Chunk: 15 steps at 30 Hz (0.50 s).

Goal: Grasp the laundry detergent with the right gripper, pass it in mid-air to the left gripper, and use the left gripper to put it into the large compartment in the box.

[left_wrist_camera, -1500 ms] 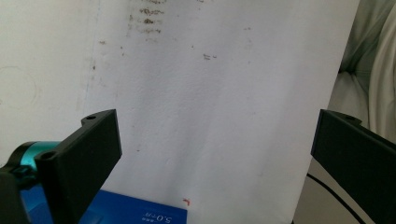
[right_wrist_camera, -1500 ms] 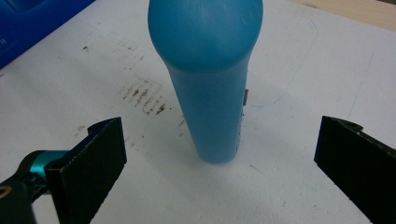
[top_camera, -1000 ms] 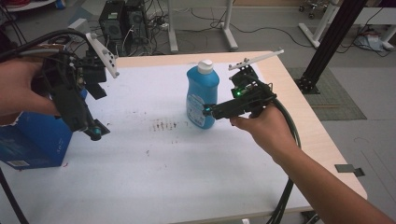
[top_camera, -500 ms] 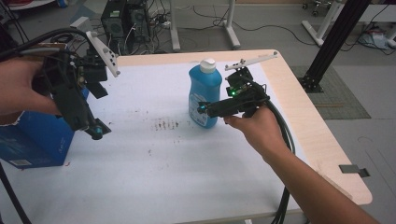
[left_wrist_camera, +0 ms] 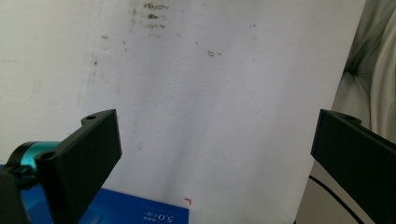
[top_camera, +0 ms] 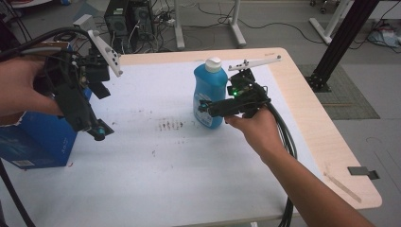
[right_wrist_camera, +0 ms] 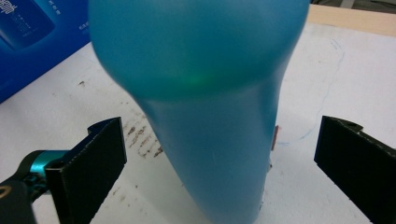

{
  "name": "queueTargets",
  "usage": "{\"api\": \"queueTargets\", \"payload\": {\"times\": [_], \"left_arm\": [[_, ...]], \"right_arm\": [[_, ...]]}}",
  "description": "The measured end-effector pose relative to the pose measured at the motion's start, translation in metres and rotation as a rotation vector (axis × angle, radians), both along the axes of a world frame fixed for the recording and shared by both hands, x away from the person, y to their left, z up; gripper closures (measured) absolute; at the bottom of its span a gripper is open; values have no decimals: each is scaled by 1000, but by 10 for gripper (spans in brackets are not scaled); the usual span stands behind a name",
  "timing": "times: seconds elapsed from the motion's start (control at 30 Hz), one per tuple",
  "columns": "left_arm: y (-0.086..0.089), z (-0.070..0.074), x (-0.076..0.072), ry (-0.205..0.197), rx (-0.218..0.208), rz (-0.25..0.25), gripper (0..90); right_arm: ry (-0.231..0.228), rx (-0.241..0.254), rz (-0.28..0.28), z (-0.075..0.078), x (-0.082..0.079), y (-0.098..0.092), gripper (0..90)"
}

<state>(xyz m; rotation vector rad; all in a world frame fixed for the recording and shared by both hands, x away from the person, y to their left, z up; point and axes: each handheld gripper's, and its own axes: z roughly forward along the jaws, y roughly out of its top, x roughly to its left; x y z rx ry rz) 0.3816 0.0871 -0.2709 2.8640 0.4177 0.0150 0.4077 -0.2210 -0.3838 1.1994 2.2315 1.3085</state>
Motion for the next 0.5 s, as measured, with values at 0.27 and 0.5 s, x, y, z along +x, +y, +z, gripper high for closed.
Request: {"api": "queueTargets", "payload": {"times": [0.27,0.5], "left_arm": [[1,0,1,2,-4,4,17],[2,-1,2,5,-5,4,17]], "right_arm": [[0,15,-9,-6,5,1,15],[-20,37,-10,-11,7,2,38]]}}
